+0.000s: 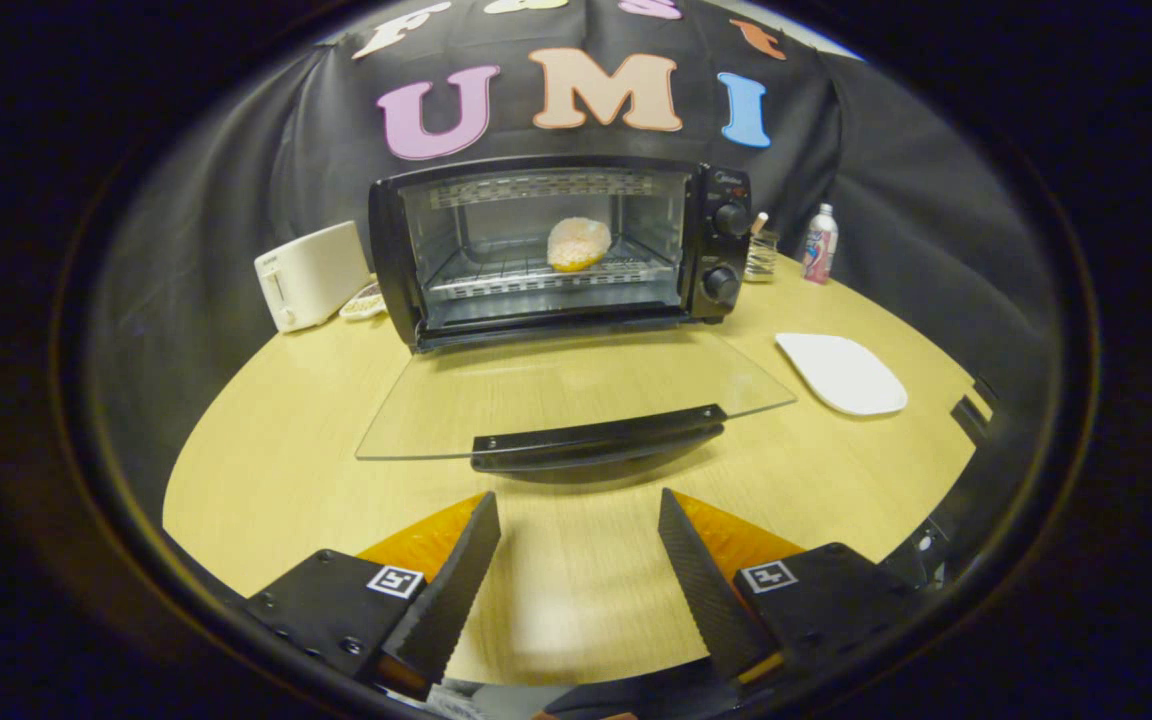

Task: Open the toaster oven, put the food inside, and close the toaster oven door.

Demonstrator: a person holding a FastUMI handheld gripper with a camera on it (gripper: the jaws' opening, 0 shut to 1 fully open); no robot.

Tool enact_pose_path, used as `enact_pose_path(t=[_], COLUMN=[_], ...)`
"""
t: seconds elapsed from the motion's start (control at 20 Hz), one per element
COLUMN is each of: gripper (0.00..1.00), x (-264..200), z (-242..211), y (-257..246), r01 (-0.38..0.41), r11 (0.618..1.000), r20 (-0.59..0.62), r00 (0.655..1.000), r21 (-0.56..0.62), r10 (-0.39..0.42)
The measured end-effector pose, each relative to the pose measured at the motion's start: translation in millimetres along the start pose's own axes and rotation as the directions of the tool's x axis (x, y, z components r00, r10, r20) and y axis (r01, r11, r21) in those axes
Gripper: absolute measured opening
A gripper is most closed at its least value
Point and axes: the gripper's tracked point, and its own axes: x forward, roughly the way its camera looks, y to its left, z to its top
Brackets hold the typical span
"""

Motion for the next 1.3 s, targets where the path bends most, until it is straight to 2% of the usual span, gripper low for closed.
enact_pose_path(t=[0.2,0.35,0.7,0.85,1.0,1.3], gripper=[0.99,0.98,0.99,0.99,0.99,0.99], x=[17,23,18,13,14,14], z=[-1,4,15,30,51,116], y=[4,-4,-7,-8,-5,-5], r01=[-0.023,-0.003,-0.004,0.005,-0.021,-0.035], r11=[1.000,1.000,1.000,1.000,1.000,0.998], r20=[-0.016,-0.024,-0.015,0.020,0.069,0.181], r00=[1.000,1.000,1.000,1.000,0.997,0.983], r21=[-0.007,0.002,-0.001,0.006,0.023,0.045], r10=[0.023,0.003,0.004,-0.005,0.019,0.026])
